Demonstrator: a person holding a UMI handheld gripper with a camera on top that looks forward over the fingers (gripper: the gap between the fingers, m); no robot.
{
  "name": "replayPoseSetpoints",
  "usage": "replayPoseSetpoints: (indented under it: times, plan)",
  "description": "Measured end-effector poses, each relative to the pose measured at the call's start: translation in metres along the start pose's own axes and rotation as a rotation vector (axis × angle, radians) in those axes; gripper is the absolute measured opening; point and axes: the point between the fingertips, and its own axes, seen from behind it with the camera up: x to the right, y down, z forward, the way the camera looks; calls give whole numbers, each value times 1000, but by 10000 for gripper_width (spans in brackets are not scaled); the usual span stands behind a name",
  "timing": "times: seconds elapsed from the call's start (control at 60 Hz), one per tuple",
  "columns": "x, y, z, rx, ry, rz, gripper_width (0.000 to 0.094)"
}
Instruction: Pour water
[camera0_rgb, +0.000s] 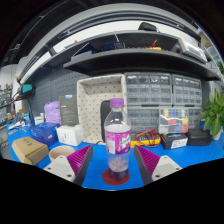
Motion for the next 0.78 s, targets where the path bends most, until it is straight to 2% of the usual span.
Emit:
replayPoseSetpoints:
  times: [0.1,0.283,0.783]
  plan:
    - [-4,3,-29,12,29,7,841]
    - [-2,16,-73,-20,142,-8,840]
    - [9,-5,-122,35,236,23,832]
